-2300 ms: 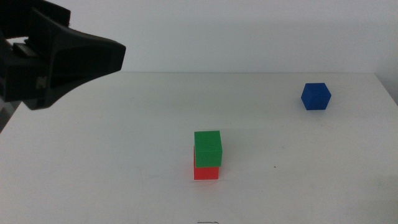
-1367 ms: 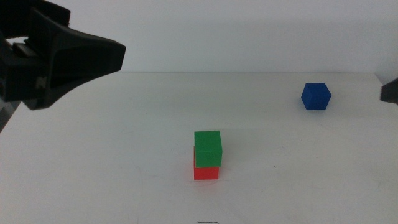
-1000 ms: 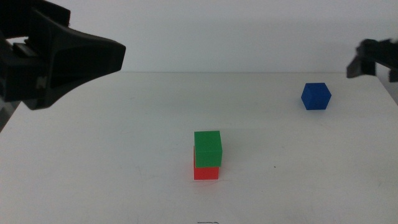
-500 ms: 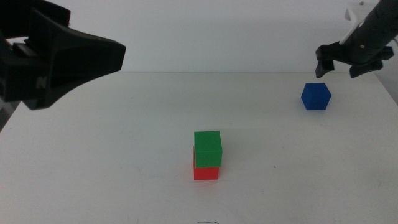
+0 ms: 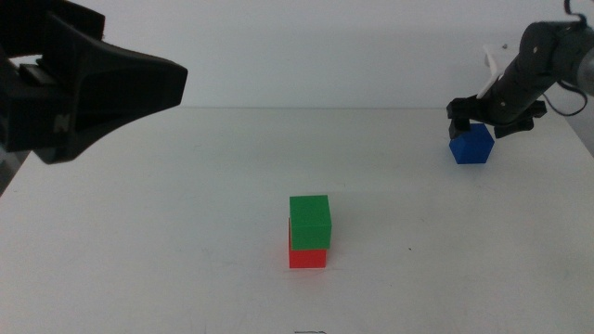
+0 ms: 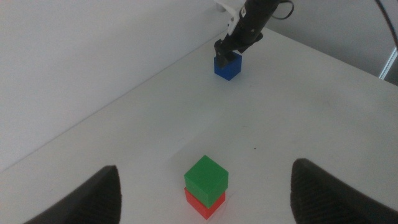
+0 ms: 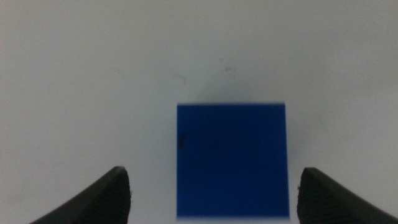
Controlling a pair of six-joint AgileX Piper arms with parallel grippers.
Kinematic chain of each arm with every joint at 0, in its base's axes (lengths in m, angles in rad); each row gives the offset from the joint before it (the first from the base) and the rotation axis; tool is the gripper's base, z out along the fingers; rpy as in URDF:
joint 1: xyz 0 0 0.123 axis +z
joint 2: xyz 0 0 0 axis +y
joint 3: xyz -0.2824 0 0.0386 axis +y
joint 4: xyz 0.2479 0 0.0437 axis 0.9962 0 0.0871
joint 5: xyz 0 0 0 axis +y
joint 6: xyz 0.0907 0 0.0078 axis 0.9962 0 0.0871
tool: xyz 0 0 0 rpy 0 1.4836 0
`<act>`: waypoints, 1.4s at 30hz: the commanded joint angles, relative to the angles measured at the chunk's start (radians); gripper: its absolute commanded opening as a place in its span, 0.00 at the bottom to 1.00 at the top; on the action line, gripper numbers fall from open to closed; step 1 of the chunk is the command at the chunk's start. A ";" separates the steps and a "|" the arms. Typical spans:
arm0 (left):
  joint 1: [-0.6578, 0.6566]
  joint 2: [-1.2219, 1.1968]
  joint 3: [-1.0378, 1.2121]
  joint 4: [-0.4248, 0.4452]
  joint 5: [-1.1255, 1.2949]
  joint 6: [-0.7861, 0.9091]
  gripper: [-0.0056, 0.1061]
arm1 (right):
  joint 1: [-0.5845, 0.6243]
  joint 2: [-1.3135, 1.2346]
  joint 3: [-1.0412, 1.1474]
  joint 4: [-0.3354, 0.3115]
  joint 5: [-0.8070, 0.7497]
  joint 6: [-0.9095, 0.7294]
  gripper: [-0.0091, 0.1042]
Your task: Stack red cubes first, then green, then blue cubes in a specific spot.
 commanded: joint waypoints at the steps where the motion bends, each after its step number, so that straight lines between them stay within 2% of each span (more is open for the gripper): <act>1: -0.001 -0.008 -0.028 -0.028 -0.072 -0.006 0.88 | -0.003 -0.051 -0.036 -0.012 -0.083 0.000 0.88; 8: -0.001 -0.008 -0.028 -0.028 -0.072 -0.006 0.88 | -0.003 -0.022 -0.036 -0.013 -0.156 0.018 0.82; 14: -0.001 -0.008 -0.028 -0.028 -0.072 -0.006 0.88 | -0.003 -0.010 -0.036 -0.019 -0.128 0.021 0.72; 18: -0.001 -0.008 -0.028 -0.028 -0.072 -0.006 0.88 | -0.003 -0.007 -0.036 -0.045 -0.119 0.021 0.66; 20: -0.001 -0.008 -0.028 -0.028 -0.072 -0.006 0.88 | -0.003 -0.007 -0.036 -0.050 -0.110 0.019 0.60; 22: -0.001 -0.008 -0.028 -0.028 -0.072 -0.006 0.88 | -0.003 -0.007 -0.036 -0.059 -0.095 0.019 0.48; 26: -0.001 -0.008 -0.028 -0.028 -0.072 -0.006 0.88 | 0.002 -0.031 -0.036 -0.064 -0.076 -0.022 0.08; 29: -0.001 -0.008 -0.028 -0.028 -0.072 -0.006 0.88 | 0.022 -0.101 -0.029 -0.059 -0.055 -0.031 0.07; 32: -0.001 -0.009 -0.028 -0.028 -0.072 -0.006 0.88 | 0.062 -0.216 0.035 -0.082 0.005 0.041 0.07; 35: -0.001 -0.009 -0.028 -0.028 -0.072 -0.006 0.88 | 0.154 -0.343 0.182 -0.173 -0.014 0.163 0.07; 39: -0.001 -0.009 -0.028 -0.028 -0.072 -0.006 0.88 | 0.321 -0.481 0.333 -0.330 0.012 0.487 0.07; 42: -0.001 -0.009 -0.028 -0.028 -0.072 -0.006 0.88 | 0.460 -0.519 0.340 -0.406 0.096 0.680 0.07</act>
